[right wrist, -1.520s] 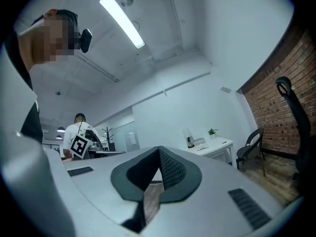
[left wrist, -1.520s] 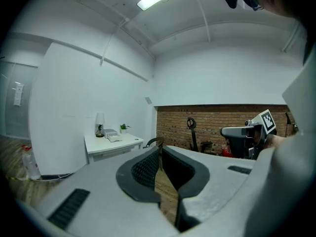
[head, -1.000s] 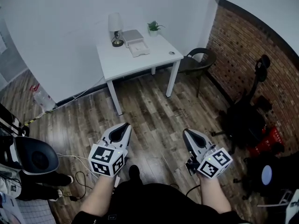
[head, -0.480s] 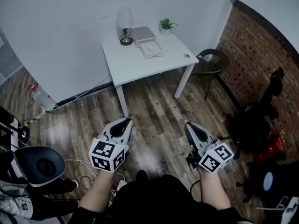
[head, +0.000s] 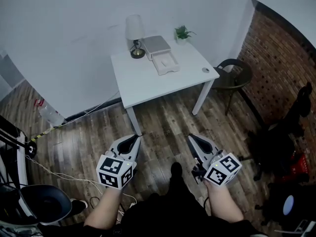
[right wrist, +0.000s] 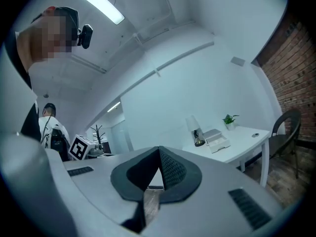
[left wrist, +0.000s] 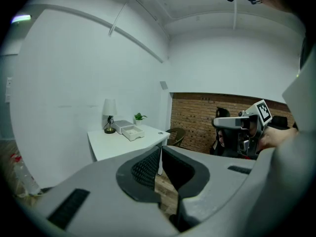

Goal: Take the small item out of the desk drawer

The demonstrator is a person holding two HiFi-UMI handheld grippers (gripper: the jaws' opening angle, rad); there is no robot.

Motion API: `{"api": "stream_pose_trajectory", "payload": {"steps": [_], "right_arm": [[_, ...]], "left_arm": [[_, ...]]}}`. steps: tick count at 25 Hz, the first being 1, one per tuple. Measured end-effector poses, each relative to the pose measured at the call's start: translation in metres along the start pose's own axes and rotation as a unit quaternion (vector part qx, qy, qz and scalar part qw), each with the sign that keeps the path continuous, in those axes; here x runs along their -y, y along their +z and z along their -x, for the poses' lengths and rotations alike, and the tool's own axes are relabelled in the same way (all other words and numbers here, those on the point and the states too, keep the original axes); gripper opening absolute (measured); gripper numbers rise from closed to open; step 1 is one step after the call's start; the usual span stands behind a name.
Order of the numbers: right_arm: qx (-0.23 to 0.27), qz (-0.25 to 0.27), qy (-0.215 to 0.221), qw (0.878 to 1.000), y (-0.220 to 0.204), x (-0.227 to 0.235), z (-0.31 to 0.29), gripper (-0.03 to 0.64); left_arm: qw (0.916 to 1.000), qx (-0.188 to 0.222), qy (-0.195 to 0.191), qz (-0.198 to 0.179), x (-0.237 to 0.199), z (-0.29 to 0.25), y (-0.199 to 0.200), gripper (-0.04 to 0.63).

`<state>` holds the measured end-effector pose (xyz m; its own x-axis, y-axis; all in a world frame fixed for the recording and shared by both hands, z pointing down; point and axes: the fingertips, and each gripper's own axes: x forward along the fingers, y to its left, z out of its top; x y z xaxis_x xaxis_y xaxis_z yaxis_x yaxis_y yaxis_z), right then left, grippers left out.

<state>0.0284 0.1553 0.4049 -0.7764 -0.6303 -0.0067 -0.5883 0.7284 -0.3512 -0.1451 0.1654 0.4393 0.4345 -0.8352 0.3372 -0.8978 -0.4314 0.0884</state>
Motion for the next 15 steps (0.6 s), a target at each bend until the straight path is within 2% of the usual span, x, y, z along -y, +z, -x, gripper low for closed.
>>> {"api": "stream_pose_trajectory", "payload": {"steps": [7,15], "right_arm": [[-0.012,-0.01,0.004,1.0,0.032,0.107,-0.048,-0.002],[-0.04,-0.04,-0.014,0.998,0.04,0.207,-0.062,-0.001]], "left_arm": [[0.9997,-0.019,-0.016,0.0,-0.007,-0.117,0.04,0.028],[0.9991,-0.043,-0.001,0.006,-0.019,-0.201,0.061,0.028]]}}
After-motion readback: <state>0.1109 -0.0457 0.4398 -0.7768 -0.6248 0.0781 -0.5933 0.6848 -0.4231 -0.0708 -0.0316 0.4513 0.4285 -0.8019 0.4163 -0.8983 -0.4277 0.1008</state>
